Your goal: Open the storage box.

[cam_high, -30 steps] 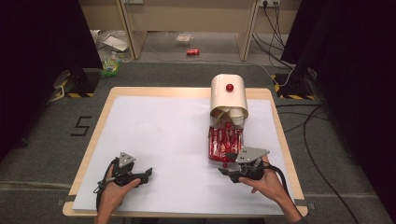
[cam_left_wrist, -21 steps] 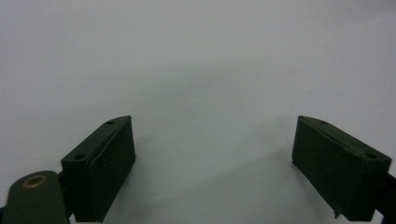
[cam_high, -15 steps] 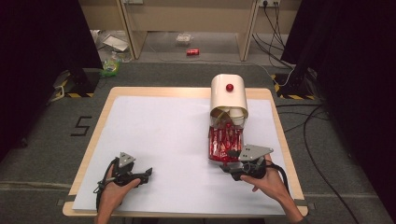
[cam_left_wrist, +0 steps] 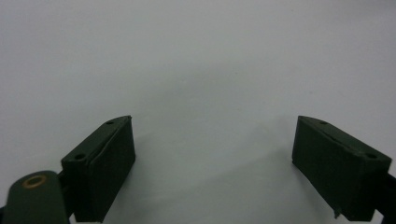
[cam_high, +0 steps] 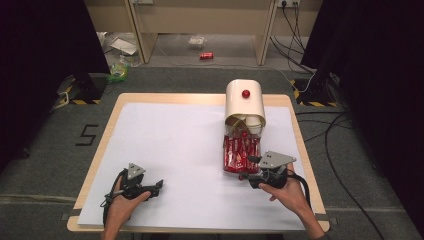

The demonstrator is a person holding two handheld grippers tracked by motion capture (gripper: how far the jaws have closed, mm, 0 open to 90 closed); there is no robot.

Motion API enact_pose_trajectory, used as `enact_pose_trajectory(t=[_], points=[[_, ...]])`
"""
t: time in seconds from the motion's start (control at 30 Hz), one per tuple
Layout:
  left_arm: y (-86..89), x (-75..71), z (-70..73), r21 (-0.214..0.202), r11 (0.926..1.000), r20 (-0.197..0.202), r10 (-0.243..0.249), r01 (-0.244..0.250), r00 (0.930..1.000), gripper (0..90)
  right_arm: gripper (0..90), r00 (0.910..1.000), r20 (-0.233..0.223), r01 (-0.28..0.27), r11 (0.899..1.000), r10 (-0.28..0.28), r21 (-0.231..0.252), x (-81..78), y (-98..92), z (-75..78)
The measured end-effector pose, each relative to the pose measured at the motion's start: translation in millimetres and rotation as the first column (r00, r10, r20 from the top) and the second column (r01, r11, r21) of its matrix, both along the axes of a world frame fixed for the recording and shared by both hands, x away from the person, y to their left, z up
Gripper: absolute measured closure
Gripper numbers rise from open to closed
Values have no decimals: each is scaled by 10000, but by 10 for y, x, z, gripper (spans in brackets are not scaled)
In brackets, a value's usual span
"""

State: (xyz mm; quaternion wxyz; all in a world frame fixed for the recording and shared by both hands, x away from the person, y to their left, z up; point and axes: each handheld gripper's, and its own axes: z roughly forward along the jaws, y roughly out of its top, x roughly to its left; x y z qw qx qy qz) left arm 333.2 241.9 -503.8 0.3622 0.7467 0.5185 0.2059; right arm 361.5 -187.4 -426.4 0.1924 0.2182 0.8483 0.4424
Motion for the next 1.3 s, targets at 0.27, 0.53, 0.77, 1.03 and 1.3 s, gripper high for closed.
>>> enact_pose_trajectory(t=[0.27,0.53,0.77,1.03,1.3], points=[[0,0,0,6,10000,0,-2,2,10000,127,329,9958,-78,919,9945,-916,500,56,-45,-2],[-2,0,0,35,10000,-2,-13,13,10000,127,400,9925,-180,1219,9908,-1210,590,100,-39,-10],[-6,0,0,65,10000,-1,-3,3,10000,127,440,9849,-223,1723,9841,-1715,427,166,-33,-22],[-13,0,0,122,9999,-7,-5,5,10000,127,454,9791,-353,2014,9789,-2002,333,231,8,-47],[-33,3,-1,326,9995,-17,-24,25,10000,120,460,9758,-468,2153,9760,-2137,312,287,14,-74]])
